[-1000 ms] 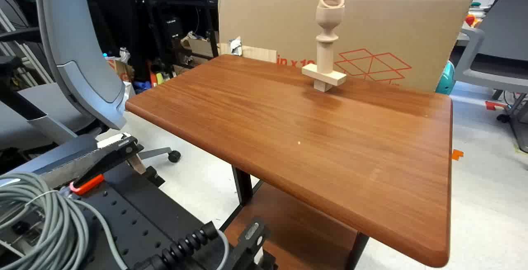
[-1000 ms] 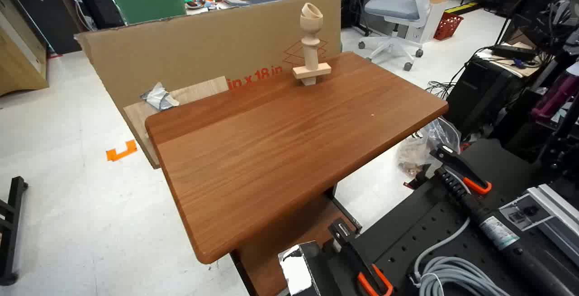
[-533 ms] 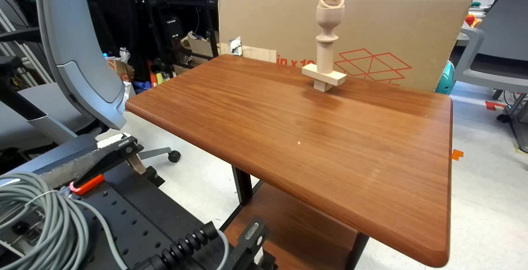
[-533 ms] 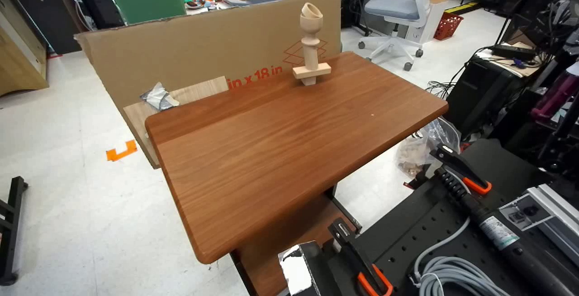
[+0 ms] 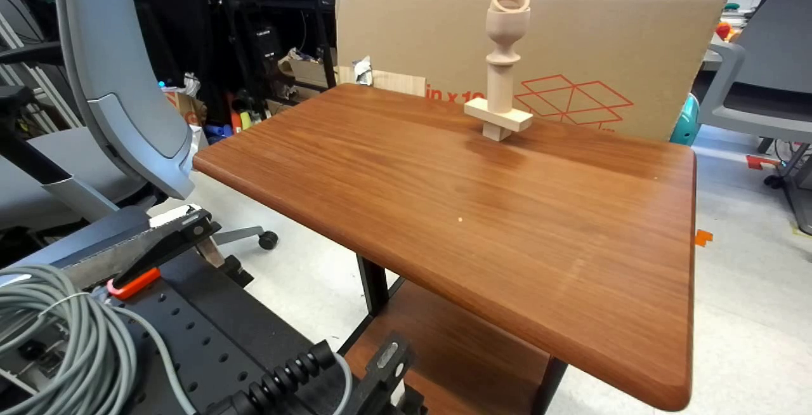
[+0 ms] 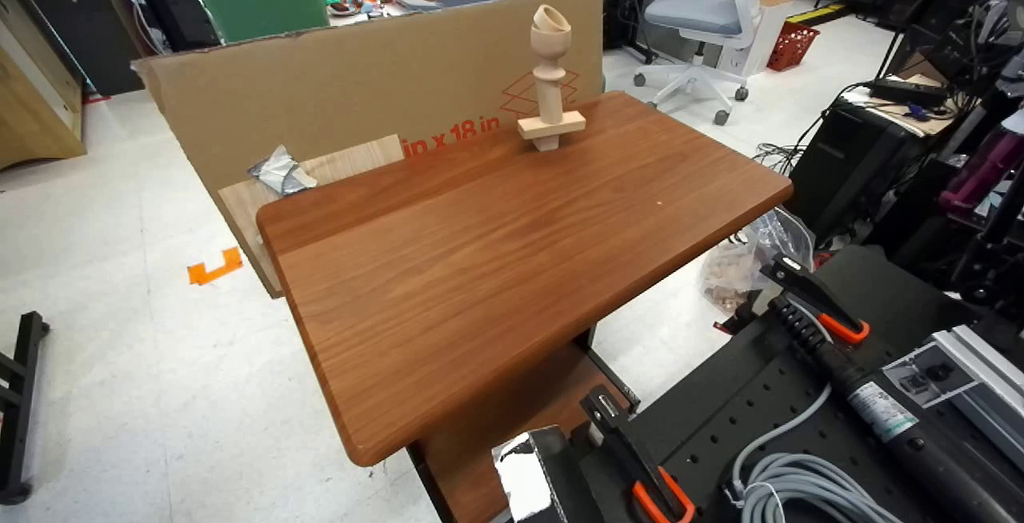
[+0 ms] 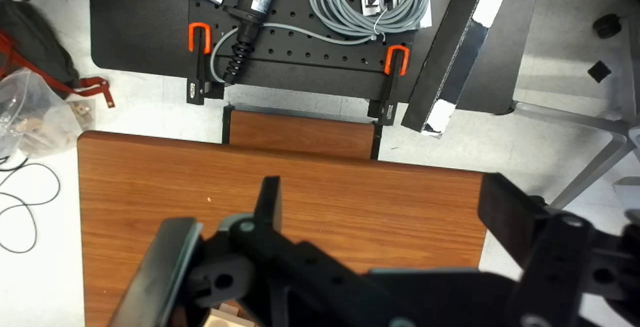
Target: Unstack the wooden blocks
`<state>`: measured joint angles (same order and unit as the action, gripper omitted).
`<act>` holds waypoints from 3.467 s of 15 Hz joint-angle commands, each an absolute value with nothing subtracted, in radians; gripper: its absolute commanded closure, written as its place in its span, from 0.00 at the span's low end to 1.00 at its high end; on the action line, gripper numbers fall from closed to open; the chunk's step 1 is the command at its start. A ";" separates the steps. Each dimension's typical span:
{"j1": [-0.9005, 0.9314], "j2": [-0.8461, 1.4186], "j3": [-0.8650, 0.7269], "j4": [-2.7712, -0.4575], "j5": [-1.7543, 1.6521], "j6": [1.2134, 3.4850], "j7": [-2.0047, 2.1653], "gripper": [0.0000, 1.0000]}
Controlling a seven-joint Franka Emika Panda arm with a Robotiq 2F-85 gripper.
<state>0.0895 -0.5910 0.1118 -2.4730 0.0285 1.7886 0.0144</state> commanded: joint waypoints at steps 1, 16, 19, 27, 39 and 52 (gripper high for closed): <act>0.059 -0.521 0.077 -2.410 0.048 1.827 0.068 0.00; 0.012 -0.014 0.004 -2.032 0.005 2.124 0.018 0.00; 0.008 0.081 -0.004 -1.952 -0.010 2.108 0.014 0.00; -0.005 0.250 -0.032 -1.803 -0.030 2.109 0.019 0.00; -0.002 0.443 -0.043 -1.649 -0.030 2.083 0.040 0.00; 0.004 0.570 -0.040 -1.515 -0.028 2.019 0.040 0.58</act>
